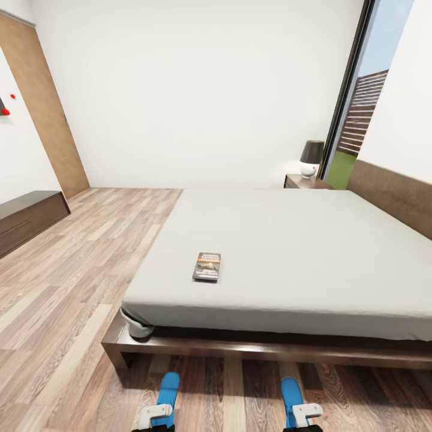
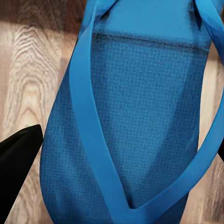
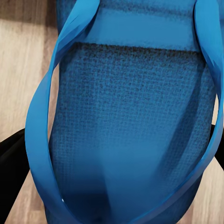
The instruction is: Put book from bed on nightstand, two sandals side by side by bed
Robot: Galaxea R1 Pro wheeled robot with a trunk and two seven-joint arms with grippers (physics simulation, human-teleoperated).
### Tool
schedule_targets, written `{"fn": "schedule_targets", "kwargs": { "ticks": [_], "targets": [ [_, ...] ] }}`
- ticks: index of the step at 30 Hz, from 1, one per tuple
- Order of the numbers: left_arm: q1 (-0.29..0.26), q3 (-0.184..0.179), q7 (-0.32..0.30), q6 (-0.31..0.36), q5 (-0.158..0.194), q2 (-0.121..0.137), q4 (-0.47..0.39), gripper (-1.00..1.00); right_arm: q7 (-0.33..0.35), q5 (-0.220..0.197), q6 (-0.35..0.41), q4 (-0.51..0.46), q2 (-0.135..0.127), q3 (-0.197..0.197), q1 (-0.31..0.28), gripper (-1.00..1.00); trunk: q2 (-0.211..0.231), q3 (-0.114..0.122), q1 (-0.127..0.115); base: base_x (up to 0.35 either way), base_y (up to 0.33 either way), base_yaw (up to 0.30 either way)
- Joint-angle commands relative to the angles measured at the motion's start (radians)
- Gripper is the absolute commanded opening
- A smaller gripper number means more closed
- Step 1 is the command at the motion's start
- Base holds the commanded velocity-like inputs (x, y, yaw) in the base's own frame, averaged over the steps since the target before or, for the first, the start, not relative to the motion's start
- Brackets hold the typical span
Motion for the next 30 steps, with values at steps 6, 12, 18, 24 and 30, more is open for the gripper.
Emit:
{"fn": "schedule_targets", "kwargs": {
  "ticks": [6,12,18,24,30],
  "targets": [
    [-0.001,-0.009,0.008,-0.001,0.008,0.001,0.001,-1.00,-0.006,0.006,0.006,-0.014,0.003,0.016,0.000,-1.00,-0.043,-0.020,0.023,0.000,0.000,0.000],
    [-0.001,-0.009,0.008,-0.002,0.008,0.001,0.001,-1.00,-0.005,0.008,0.006,-0.033,0.003,0.020,0.000,-1.00,-0.085,-0.039,0.046,0.000,0.000,0.000],
    [-0.001,-0.009,0.008,-0.002,0.008,0.001,0.001,-1.00,-0.005,0.008,0.008,-0.042,0.002,0.019,0.000,-1.00,-0.127,-0.057,0.069,0.000,0.000,0.000],
    [-0.001,-0.011,0.008,-0.002,0.006,0.000,0.001,-1.00,-0.006,0.007,0.008,-0.043,0.001,0.019,-0.002,-1.00,-0.169,-0.076,0.092,0.000,0.000,0.000],
    [-0.001,-0.010,0.008,-0.002,0.005,-0.001,0.001,-1.00,-0.006,0.007,0.008,-0.042,0.003,0.024,-0.002,-1.00,-0.211,-0.095,0.115,0.000,0.000,0.000]
  ]
}}
